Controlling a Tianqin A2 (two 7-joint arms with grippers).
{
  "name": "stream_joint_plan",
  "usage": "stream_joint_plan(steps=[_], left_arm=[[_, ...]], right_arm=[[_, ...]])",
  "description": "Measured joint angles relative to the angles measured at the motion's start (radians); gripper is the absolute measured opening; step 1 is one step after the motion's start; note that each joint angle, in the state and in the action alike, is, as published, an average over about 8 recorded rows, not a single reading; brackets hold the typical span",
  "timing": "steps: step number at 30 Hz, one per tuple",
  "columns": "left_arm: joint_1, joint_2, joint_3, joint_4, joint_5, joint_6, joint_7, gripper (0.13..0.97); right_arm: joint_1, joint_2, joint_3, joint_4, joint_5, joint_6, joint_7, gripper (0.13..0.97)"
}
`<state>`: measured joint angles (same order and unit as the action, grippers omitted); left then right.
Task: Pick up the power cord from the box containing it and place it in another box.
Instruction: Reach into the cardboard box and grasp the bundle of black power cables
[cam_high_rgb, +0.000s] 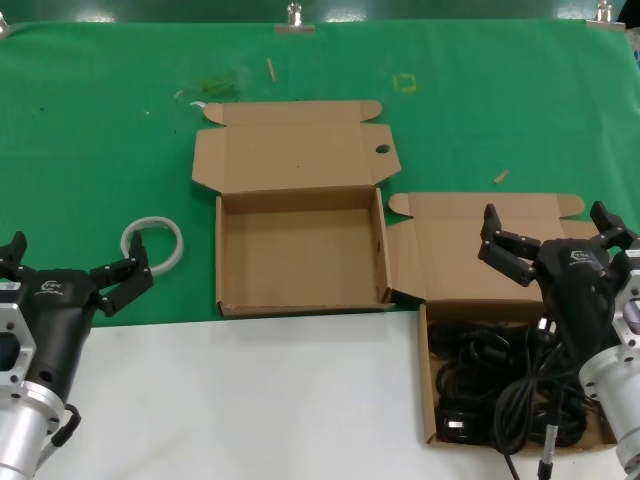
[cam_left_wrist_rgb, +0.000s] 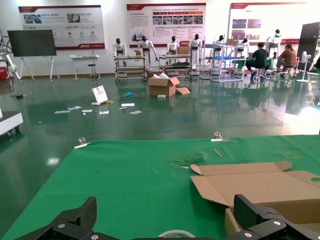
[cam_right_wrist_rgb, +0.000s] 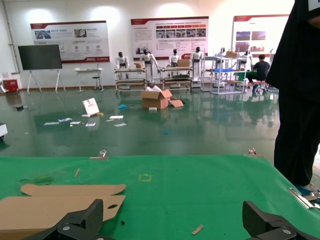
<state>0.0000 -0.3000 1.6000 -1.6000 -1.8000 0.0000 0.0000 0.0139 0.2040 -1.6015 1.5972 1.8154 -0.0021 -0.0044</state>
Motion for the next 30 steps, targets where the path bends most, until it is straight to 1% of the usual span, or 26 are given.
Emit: stream_joint_plan(steps=[18,21,27,30], left_arm=[[0.000,0.000,0.000,0.000,0.000,0.000,0.000,0.966],[0.000,0.000,0.000,0.000,0.000,0.000,0.000,0.957],[0.000,0.000,0.000,0.000,0.000,0.000,0.000,0.943],[0.000,0.000,0.000,0.000,0.000,0.000,0.000,0.943]], right_arm=[[-0.004,0.000,-0.010,0.014,0.006,0.008,0.002,0.966],[-0.011,0.000,-0.048,0.054,0.030,0.037,-0.005,0.966],[-0.043,0.000,-0.183,0.171,0.117,0.152,-0.075,0.966],[-0.082,0.000,-0.205,0.201,0.126,0.195,-0.100,0.966]])
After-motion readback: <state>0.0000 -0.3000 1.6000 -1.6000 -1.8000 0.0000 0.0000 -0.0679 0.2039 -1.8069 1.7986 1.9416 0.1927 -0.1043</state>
